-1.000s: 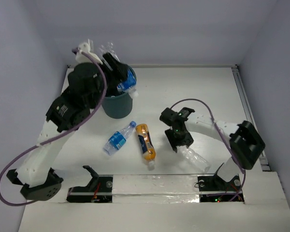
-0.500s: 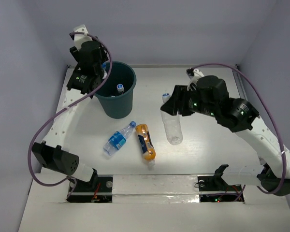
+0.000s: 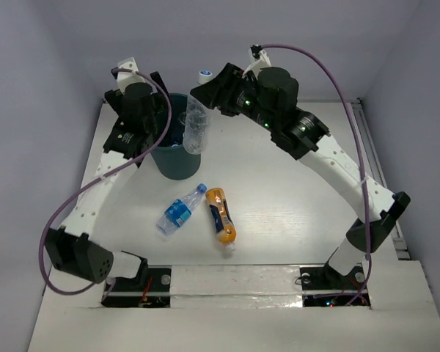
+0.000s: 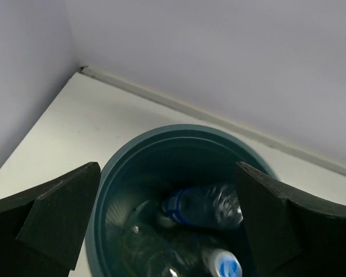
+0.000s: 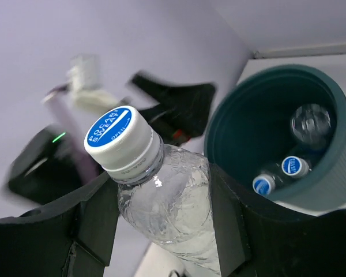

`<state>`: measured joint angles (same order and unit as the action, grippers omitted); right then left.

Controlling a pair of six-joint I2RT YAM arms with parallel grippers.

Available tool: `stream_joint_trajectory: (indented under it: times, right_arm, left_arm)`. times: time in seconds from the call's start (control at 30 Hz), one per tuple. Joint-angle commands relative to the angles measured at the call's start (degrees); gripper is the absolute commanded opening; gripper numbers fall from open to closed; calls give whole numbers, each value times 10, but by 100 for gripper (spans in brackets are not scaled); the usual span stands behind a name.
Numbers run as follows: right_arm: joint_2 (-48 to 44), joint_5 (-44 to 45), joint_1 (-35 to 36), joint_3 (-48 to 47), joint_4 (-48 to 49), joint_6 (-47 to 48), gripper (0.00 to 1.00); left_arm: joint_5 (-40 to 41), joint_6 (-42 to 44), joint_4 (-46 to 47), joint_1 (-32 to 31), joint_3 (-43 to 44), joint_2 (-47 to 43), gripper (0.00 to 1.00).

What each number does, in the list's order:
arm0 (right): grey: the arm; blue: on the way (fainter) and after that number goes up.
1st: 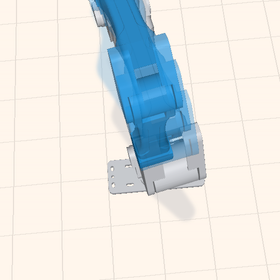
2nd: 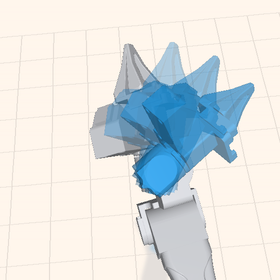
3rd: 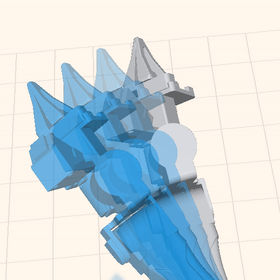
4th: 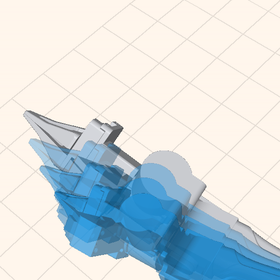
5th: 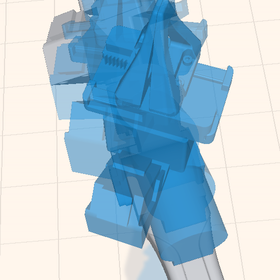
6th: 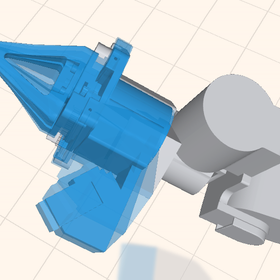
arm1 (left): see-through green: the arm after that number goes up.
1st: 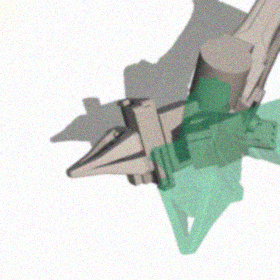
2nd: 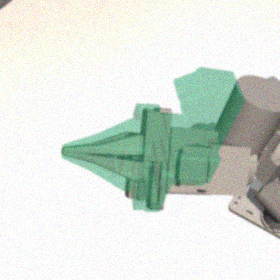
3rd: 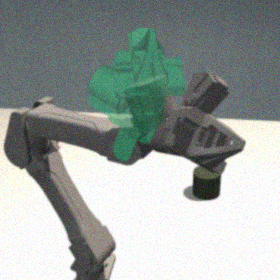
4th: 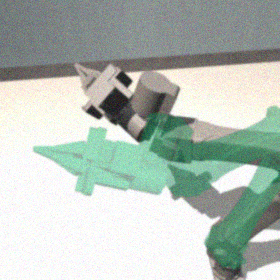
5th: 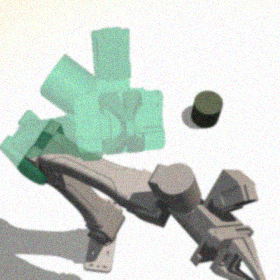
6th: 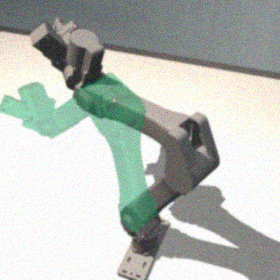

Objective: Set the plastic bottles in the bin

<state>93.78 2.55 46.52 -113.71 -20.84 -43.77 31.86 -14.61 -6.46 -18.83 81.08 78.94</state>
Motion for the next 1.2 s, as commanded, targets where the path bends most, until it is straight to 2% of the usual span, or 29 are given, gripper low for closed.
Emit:
stream_joint_trajectory:
  times: [0.0,0.07,0.13,0.17,0.2,0.27,0.3,0.4,0.47,0.53,0.7,0.77,0.87,0.97,1.03,1.1,1.13,1.17]
  right_arm:
    - [29,38,-18,-25,132,-41,48]
    - [50,55,-25,-31,147,-51,49]
    - [96,69,-25,-68,145,-45,49]
    - [116,79,-25,-86,138,-39,50]
    - [136,82,-25,-131,121,-29,51]
    - [197,76,-25,-178,102,-24,52]
    - [214,73,-25,-199,87,-26,52]
    - [265,61,-25,-256,84,-58,54]
    - [276,45,-25,-242,100,-76,56]
    - [279,42,-25,-227,106,-85,58]
    - [242,37,-25,-173,105,-64,89]
    - [222,47,-25,-171,99,-45,98]
    - [179,54,-25,-180,68,2,100]
    - [103,60,-25,-114,70,39,100]
    - [57,64,-25,-29,82,54,97]
    - [-16,60,-25,37,81,66,82]
    - [-41,54,-25,114,82,69,69]
    - [-67,48,-25,157,83,69,42]
  left_arm:
    - [-55,-43,-24,-2,53,-87,99]
    - [-83,-59,-84,-2,71,-118,98]
    - [-142,-80,-131,-2,50,-142,92]
    - [-162,-88,-151,-2,37,-168,87]
    - [-200,-96,-167,-2,18,-180,77]
    - [-243,-114,-214,-2,-49,-222,66]
    - [-280,-119,-230,-2,-76,-236,56]
    - [-316,-138,-292,-2,-168,-299,49]
    - [-315,-139,-337,-2,-210,-336,48]
    - [-316,-135,-366,-2,-230,-347,53]
    - [-376,-116,-392,-2,-275,-339,83]
    - [-378,-104,-397,-8,-289,-318,89]
    - [-368,-87,-395,-18,-296,-292,93]
    - [-356,-79,-378,-24,-296,-262,94]
    - [-346,-73,-364,-36,-301,-243,94]
    - [-331,-67,-356,-47,-304,-209,94]
    - [-325,-67,-345,-53,-306,-197,94]
    - [-324,-62,-340,-61,-308,-176,94]
